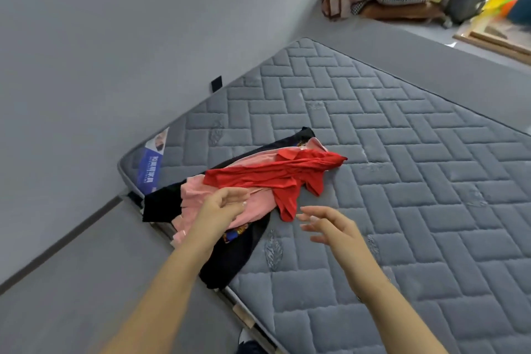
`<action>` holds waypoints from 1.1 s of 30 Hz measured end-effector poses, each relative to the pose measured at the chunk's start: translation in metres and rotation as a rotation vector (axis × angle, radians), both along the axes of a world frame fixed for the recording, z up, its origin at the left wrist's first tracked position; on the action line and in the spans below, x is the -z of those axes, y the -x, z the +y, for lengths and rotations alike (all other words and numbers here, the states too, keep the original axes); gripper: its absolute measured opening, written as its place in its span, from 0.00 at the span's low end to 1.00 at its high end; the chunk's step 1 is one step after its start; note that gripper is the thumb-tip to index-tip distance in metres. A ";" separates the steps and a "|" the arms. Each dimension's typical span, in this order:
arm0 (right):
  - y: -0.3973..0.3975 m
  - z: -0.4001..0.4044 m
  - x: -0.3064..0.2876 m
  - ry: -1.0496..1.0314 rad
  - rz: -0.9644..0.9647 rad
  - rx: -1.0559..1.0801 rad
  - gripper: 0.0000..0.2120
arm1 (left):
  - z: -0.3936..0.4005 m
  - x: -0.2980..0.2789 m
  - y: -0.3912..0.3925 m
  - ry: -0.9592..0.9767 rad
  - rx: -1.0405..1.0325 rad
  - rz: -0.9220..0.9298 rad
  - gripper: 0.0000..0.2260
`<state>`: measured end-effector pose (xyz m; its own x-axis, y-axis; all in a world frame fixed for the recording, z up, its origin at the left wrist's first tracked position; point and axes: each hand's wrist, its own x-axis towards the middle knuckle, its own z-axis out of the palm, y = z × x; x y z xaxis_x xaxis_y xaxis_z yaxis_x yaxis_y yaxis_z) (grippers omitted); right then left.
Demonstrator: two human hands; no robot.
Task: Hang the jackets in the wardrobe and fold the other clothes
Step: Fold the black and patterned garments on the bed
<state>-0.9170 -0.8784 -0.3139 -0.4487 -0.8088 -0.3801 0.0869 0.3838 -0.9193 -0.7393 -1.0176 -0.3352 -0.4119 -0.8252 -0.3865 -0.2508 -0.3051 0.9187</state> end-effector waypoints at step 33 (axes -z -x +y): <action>0.133 -0.235 0.345 -0.485 1.205 -0.606 0.19 | -0.131 0.380 0.063 0.307 0.055 -0.366 0.03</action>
<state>-1.0501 -1.1131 -0.6589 -0.3292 -0.8913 -0.3116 -0.9250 0.3707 -0.0832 -0.8025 -1.1490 -0.7152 -0.3405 -0.9046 -0.2563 -0.5825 -0.0110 0.8127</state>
